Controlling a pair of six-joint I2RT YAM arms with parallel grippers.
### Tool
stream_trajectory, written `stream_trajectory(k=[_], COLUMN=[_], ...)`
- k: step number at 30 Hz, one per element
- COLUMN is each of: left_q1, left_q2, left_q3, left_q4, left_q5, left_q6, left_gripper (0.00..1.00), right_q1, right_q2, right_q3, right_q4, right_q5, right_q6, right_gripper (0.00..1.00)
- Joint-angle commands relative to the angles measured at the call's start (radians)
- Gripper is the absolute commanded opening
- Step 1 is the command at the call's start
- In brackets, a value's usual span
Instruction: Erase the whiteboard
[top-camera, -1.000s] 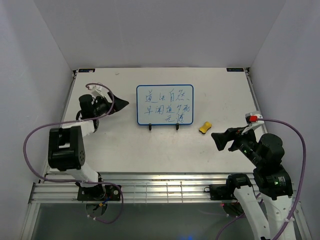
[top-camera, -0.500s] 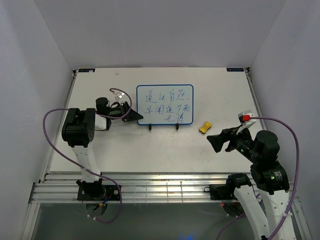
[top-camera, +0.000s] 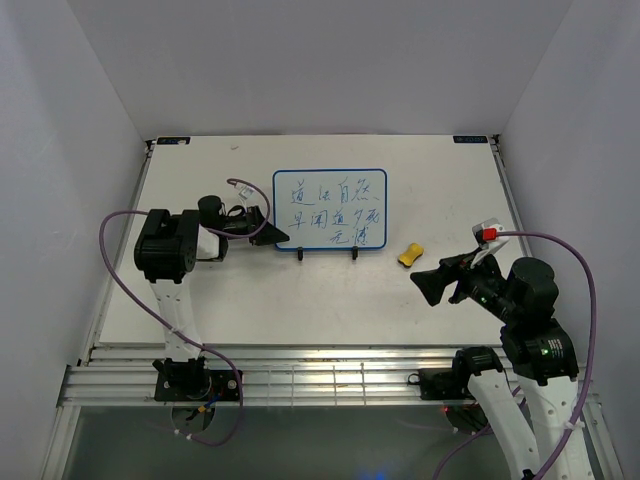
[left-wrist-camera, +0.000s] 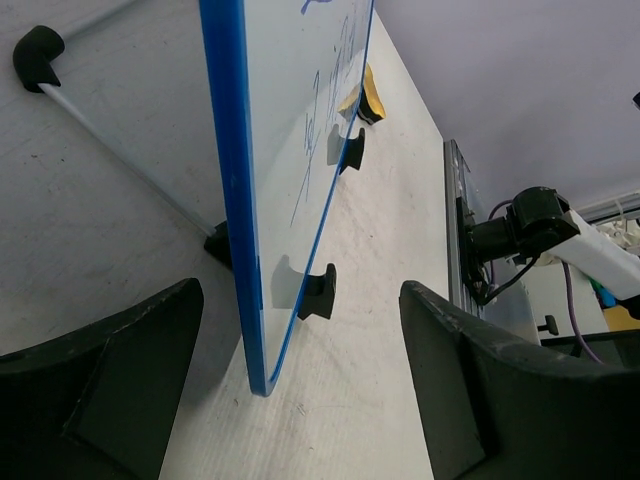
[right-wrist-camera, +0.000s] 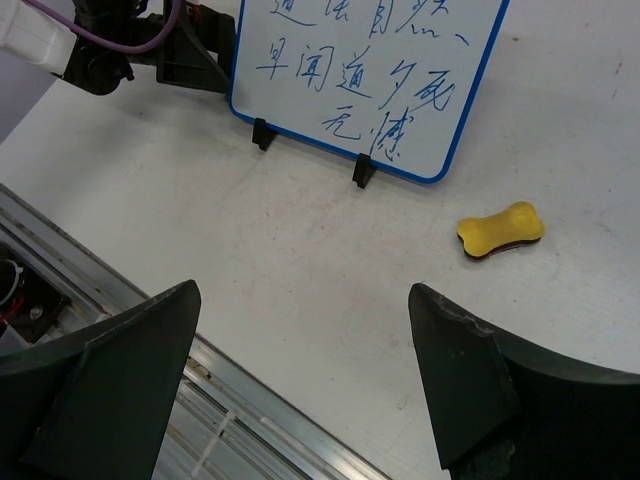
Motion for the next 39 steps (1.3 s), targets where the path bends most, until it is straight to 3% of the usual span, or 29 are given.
stream_trajectory(k=[1,19,28,39], left_q1=[-0.017,-0.027,-0.036,-0.043], left_q2=[0.029,0.099,0.115,0.099], left_q3=[0.021,0.079,0.085,0.044], left_q4=[0.032,0.051,0.061,0.185], left_q5=[0.019,0.044,0.047,0.012], left_q6=[0.006,-0.043,-0.056,-0.135], left_gripper=[0.9,0.63,0.59,0.0], right_q1=[-0.002,-0.001,-0.002,-0.001], right_q2=[0.008,0.019,0.014,0.008], right_q3=[0.034,0.026,0.026,0.029], right_q4=[0.055,0.07,0.066,0.043], right_q5=[-0.023,-0.035,-0.034,-0.022], right_q6=[-0.001,0.009,0.008,-0.001], right_gripper=[0.9,0.91,0.92,0.92])
